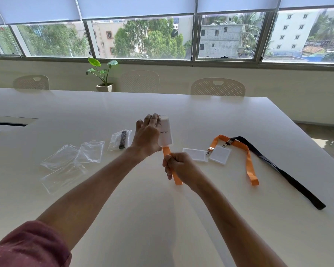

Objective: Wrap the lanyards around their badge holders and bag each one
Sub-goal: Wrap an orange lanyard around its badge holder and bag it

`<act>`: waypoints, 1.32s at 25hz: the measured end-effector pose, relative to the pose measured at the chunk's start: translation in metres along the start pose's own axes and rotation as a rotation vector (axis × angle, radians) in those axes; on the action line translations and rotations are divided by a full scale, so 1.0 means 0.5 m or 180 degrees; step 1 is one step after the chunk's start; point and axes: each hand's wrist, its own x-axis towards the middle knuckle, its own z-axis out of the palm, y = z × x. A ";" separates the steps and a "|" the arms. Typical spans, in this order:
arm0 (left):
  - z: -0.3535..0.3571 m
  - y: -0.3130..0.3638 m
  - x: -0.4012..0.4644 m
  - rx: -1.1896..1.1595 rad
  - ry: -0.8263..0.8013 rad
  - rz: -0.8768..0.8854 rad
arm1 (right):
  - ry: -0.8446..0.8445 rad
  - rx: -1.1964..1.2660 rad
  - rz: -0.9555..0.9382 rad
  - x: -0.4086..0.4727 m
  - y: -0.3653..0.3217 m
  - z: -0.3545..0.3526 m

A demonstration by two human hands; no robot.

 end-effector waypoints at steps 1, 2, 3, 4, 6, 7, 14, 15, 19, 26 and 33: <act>0.002 0.003 -0.001 0.0032 0.0010 0.0024 | -0.0022 0.0033 -0.0043 -0.005 -0.009 -0.001; 0.003 0.005 -0.003 0.0061 0.0019 0.0048 | -0.0040 0.0078 -0.0087 -0.010 -0.019 -0.002; 0.005 0.008 -0.004 0.0089 0.0018 0.0066 | -0.0054 0.0103 -0.0119 -0.015 -0.028 -0.003; 0.007 0.009 -0.005 0.0125 0.0007 0.0077 | -0.0067 0.0097 -0.0138 -0.020 -0.037 -0.005; 0.011 0.010 -0.009 0.0193 -0.0028 0.0081 | -0.0094 0.0050 -0.0150 -0.029 -0.050 -0.007; 0.014 0.011 -0.011 0.0208 -0.0047 0.0083 | -0.0104 0.0035 -0.0157 -0.033 -0.055 -0.009; 0.033 0.034 -0.041 0.0315 0.0013 0.0287 | -0.0167 0.0253 -0.0595 -0.040 -0.098 -0.038; 0.035 0.037 -0.045 0.0283 0.0042 0.0310 | -0.0143 0.0281 -0.0681 -0.038 -0.102 -0.044; 0.034 0.049 -0.060 0.0163 0.0041 0.0418 | 0.0084 0.0540 -0.1022 -0.031 -0.114 -0.059; 0.038 0.069 -0.089 0.0071 0.0150 0.0674 | 0.0508 0.0284 -0.1306 0.000 -0.118 -0.089; 0.054 0.065 -0.115 0.0030 0.0220 0.0985 | 0.0725 -0.0069 -0.1239 0.032 -0.104 -0.123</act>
